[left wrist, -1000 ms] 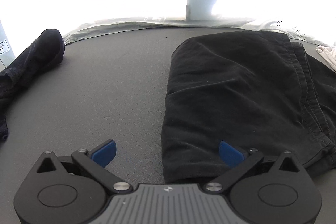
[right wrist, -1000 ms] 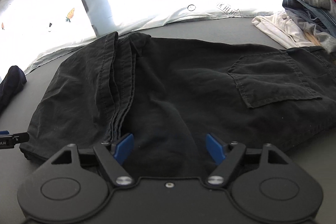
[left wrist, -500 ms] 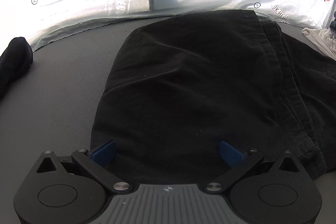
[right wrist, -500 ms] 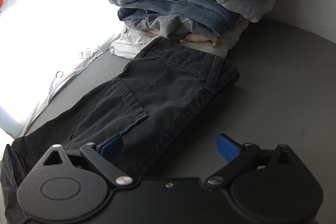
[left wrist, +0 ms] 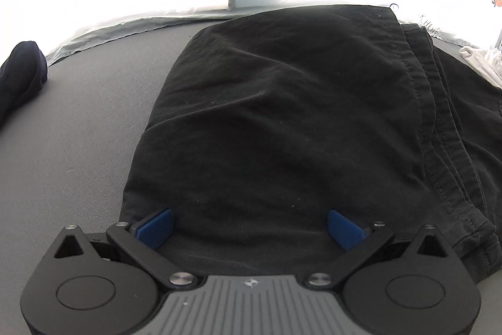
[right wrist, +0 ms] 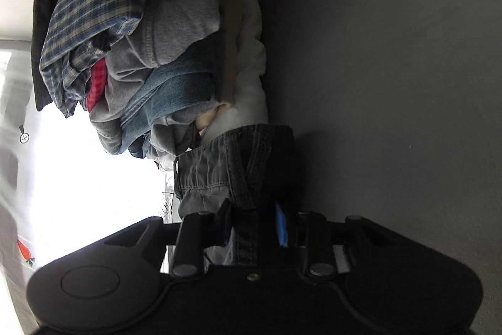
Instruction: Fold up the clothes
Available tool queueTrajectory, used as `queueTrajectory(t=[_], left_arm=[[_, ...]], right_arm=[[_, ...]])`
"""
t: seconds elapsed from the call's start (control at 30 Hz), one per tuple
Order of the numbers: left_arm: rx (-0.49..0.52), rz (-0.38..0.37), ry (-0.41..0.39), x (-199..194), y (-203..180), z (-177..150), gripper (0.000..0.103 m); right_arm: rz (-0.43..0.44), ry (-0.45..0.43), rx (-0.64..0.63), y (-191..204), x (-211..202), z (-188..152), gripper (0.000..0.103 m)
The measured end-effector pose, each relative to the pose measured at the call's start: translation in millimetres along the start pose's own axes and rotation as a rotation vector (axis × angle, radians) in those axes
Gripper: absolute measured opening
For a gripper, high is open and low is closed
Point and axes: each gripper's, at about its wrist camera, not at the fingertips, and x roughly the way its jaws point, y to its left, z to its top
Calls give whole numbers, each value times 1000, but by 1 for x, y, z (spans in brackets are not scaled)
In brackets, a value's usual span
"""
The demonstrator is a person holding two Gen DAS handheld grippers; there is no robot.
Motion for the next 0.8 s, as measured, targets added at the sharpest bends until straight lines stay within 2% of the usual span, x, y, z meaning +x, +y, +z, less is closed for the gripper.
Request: queueTrajectory(t=[0.07,0.17,0.23,0.3,0.37,0.47,0.5,0.53,0.63,0.8], left_arm=[[-6,3,-2,0,0,0,103],[-7,3,-7,0,0,-1,103],[-6,3,-11,-1,1,-2,103],[-4,1,-13,0,2,-2,103],[-4,1,-14,1,2,-1,103],[-2,-2,-21,2,3,0,103],[-2,-2,-24,2,3,-1,103],[-2,-2,-27,1,3,-2,103],[-2,-2,-29,1,3,-3,103],[-2,-2,-34,1,3,-5,103]], right_arm=[[13,27,17,-2,3,-2,32],[-26,93,-51,10,14,-14,53],[-51,136,-97,18,22,-22,52],[-62,118,-133,25,27,-29,53],[-35,110,-58,21,30,-27,54],[28,109,122,2,33,-23,51],[44,110,146,-2,32,-24,34],[60,111,170,-7,32,-25,31],[183,105,231,-8,26,-31,28],[357,151,212,25,24,-38,27]])
